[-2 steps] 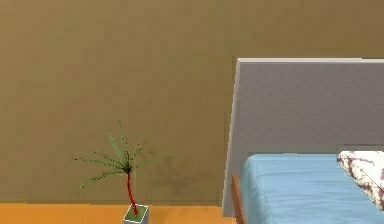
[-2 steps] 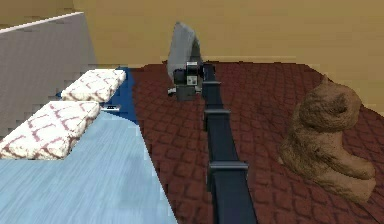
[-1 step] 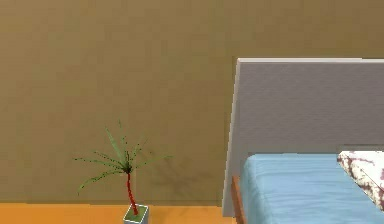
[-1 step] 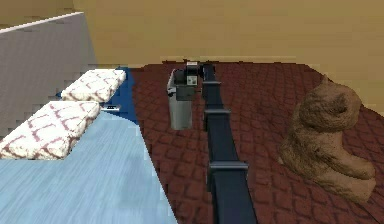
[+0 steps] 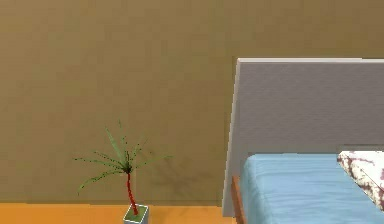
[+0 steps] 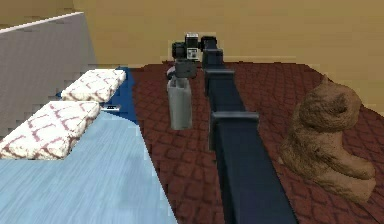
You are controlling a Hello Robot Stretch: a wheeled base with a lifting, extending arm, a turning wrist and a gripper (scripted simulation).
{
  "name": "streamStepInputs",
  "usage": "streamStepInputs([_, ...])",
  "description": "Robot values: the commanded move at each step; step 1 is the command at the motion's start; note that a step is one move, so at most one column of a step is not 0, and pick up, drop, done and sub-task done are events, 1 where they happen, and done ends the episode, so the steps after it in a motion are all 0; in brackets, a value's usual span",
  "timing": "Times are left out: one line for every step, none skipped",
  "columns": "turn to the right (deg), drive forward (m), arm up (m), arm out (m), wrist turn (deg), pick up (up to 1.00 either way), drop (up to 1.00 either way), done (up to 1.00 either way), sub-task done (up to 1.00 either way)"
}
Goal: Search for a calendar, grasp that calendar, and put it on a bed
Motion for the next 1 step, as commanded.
streamStepInputs([0.0, 0.00, 0.00, -0.08, 0.0, 0.00, 0.00, 0.00, 0.00])
